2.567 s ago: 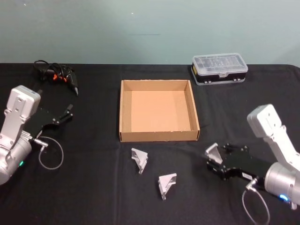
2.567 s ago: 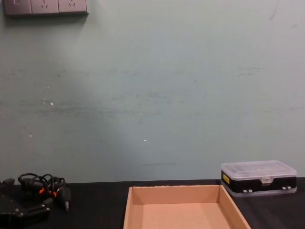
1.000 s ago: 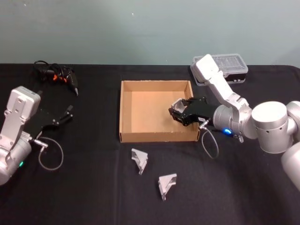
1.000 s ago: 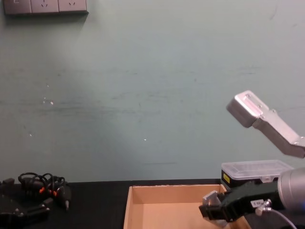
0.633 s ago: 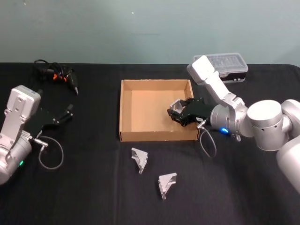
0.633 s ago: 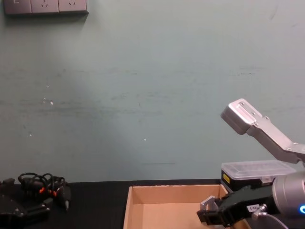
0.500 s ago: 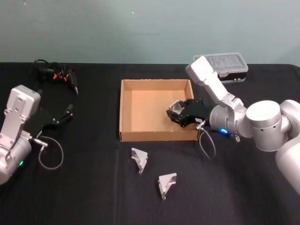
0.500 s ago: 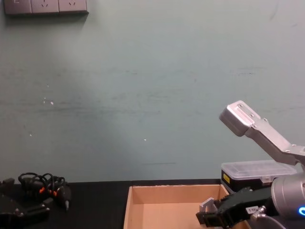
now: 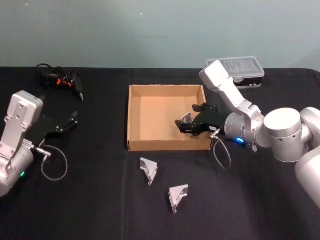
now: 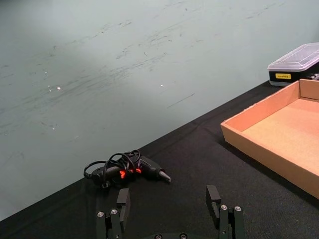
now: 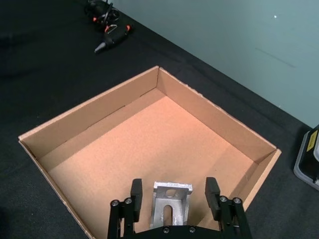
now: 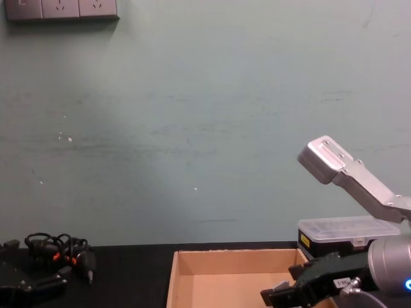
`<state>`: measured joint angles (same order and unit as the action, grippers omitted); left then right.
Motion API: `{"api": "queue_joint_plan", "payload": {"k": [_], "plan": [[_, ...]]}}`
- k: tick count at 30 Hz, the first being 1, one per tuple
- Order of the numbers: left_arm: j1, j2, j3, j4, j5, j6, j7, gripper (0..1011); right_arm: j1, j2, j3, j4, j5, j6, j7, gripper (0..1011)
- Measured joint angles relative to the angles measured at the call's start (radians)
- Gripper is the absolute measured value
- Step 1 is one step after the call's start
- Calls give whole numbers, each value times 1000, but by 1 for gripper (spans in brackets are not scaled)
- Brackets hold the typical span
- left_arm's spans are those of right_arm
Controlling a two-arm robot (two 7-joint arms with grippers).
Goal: Use one hand to pick up the angle iron from the table and place it into the box.
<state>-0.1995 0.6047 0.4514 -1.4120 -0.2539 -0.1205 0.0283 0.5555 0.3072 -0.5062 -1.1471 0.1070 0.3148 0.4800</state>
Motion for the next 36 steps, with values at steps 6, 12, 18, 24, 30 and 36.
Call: {"api": "queue_joint_plan", "payload": {"k": [6, 12, 18, 24, 30, 36], "plan": [[0, 0, 0, 0, 0, 0, 0, 1000, -13, 9, 18, -26, 5, -5, -1, 938], [0, 0, 0, 0, 0, 0, 0, 1000, -27, 26, 37, -63, 19, -5, -1, 1003], [0, 0, 0, 0, 0, 0, 0, 1000, -47, 50, 50, -114, 32, -5, 2, 1003], [0, 0, 0, 0, 0, 0, 0, 1000, -75, 103, 56, -199, 47, -7, 34, 1003], [0, 0, 0, 0, 0, 0, 0, 1000, -104, 219, 38, -323, 67, -24, 137, 1003], [0, 0, 0, 0, 0, 0, 0, 1000, -123, 310, 15, -402, 74, -37, 214, 1003]]}}
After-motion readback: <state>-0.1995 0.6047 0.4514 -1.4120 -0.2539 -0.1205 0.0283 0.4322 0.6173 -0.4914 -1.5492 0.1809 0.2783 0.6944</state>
